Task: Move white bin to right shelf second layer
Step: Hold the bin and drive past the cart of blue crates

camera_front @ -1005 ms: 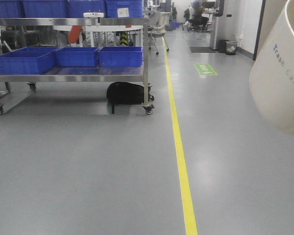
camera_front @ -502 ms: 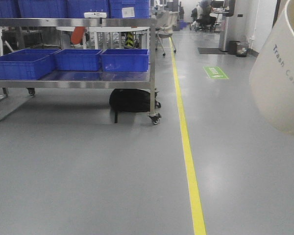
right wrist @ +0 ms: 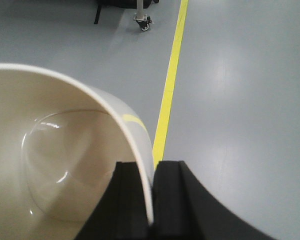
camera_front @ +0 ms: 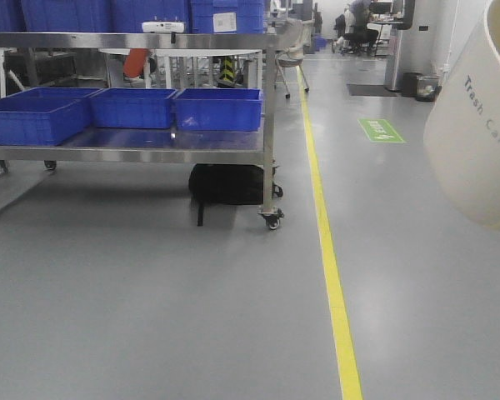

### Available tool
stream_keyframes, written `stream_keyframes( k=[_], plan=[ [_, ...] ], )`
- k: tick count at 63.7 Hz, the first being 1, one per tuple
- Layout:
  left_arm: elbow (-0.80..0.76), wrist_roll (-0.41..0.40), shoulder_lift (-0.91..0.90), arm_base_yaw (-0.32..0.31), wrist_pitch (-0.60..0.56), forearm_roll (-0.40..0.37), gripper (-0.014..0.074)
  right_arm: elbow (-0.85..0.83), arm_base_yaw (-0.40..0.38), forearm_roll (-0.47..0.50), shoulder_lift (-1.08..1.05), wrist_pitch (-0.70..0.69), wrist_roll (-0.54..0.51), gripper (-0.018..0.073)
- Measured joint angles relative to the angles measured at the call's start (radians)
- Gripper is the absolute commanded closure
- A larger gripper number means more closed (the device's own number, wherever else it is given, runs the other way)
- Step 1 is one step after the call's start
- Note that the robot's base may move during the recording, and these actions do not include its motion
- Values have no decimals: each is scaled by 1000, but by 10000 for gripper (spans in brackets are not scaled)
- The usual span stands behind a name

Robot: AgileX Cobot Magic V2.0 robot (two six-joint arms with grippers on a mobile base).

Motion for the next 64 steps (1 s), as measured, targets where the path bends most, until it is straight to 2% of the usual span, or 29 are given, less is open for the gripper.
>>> stream_keyframes(
  k=[64],
  plan=[
    [0,0,0,0,0,0,512,0,0,0,0,2,0,505]
  ],
)
